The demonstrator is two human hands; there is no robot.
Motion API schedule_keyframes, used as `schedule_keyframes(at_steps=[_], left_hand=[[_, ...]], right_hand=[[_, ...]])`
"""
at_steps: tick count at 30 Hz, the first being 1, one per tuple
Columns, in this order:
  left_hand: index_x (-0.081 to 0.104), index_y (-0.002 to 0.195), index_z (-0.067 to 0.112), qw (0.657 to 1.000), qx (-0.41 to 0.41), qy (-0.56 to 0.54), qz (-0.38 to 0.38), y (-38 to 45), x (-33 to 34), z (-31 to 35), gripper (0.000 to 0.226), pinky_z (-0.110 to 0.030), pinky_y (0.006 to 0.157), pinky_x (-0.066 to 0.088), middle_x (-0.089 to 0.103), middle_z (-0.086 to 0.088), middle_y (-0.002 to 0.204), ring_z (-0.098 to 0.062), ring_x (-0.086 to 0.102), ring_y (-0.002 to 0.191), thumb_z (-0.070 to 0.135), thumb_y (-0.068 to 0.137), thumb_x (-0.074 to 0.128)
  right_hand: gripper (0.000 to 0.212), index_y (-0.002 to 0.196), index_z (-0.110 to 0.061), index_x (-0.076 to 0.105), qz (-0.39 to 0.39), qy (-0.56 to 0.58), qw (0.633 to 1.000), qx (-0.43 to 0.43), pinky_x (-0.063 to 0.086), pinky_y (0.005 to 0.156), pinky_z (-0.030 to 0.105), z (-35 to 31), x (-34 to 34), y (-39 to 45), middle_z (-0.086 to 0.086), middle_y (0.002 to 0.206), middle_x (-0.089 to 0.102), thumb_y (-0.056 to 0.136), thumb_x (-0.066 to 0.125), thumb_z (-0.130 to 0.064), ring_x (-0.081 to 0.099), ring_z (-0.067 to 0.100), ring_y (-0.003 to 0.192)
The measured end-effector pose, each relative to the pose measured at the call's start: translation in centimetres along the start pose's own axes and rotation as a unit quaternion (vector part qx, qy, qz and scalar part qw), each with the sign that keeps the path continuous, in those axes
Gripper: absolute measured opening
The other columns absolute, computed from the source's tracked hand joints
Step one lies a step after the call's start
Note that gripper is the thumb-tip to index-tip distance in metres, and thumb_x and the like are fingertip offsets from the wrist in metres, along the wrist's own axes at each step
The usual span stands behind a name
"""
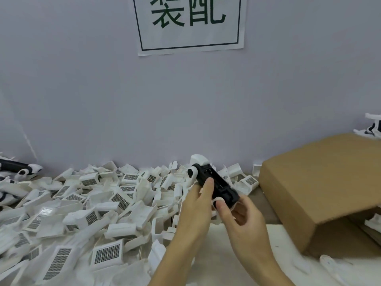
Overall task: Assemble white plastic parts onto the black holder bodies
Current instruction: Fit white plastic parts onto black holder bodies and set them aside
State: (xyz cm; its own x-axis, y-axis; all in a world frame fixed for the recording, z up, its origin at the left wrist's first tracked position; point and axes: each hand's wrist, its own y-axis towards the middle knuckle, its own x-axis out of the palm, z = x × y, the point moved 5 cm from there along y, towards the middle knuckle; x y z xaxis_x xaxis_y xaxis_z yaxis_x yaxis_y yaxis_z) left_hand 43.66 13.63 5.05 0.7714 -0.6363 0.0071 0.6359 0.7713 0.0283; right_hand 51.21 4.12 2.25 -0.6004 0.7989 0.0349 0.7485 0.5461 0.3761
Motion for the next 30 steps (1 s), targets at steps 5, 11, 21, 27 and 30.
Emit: schedule_keyframes(at_steps=[5,11,21,27,30], left_hand=[[0.073,0.095,0.024,0.993,-0.017,-0.107,0.035,0.3,-0.6,-0.5,0.016,-0.021,0.060,0.055,0.077,0.002,0.088,-0.009,0.074,0.080,0.033,0.096,0.060],[0.074,0.102,0.023,0.999,0.050,-0.018,-0.006,0.1,0.5,-1.1,0.013,-0.020,0.072,0.054,0.078,0.002,0.094,-0.007,0.073,0.088,0.027,0.096,0.063],[0.071,0.103,0.023,0.993,0.119,0.013,0.016,-0.3,1.1,-0.7,0.010,-0.013,0.072,0.052,0.076,0.004,0.096,-0.003,0.070,0.091,0.026,0.093,0.069],[0.071,0.100,0.024,0.989,0.141,0.035,0.017,-0.7,1.0,-0.3,0.008,-0.008,0.066,0.049,0.074,0.002,0.093,0.000,0.069,0.087,0.022,0.092,0.070],[0.072,0.097,0.023,0.987,0.163,0.012,0.002,-0.9,1.1,-0.1,0.014,-0.018,0.067,0.056,0.075,0.000,0.089,-0.010,0.072,0.083,0.011,0.092,0.070]], right_hand=[[0.024,0.103,-0.048,0.062,-0.092,-0.084,0.991,0.050,0.050,0.082,0.028,1.4,1.2,-0.4,-0.019,0.101,0.069,0.082,0.075,-0.048,0.067,0.005,0.096],[0.041,0.113,-0.039,0.066,-0.079,-0.121,0.989,0.001,0.053,0.073,0.017,0.8,0.9,-0.1,-0.023,0.101,0.072,0.079,0.078,-0.017,0.067,-0.003,0.097],[0.032,0.095,-0.035,0.073,-0.045,-0.136,0.989,-0.034,0.048,0.064,0.006,0.2,0.2,0.4,-0.021,0.085,0.075,0.071,0.077,-0.014,0.070,-0.003,0.083],[0.035,0.102,-0.037,0.072,-0.092,-0.102,0.991,-0.006,0.056,0.081,0.024,0.5,0.3,0.6,-0.020,0.096,0.076,0.076,0.078,-0.015,0.070,0.000,0.094],[0.036,0.114,-0.031,0.068,-0.122,-0.060,0.991,-0.007,0.055,0.094,0.043,0.1,0.3,0.5,-0.013,0.108,0.075,0.080,0.069,-0.022,0.069,0.010,0.104]])
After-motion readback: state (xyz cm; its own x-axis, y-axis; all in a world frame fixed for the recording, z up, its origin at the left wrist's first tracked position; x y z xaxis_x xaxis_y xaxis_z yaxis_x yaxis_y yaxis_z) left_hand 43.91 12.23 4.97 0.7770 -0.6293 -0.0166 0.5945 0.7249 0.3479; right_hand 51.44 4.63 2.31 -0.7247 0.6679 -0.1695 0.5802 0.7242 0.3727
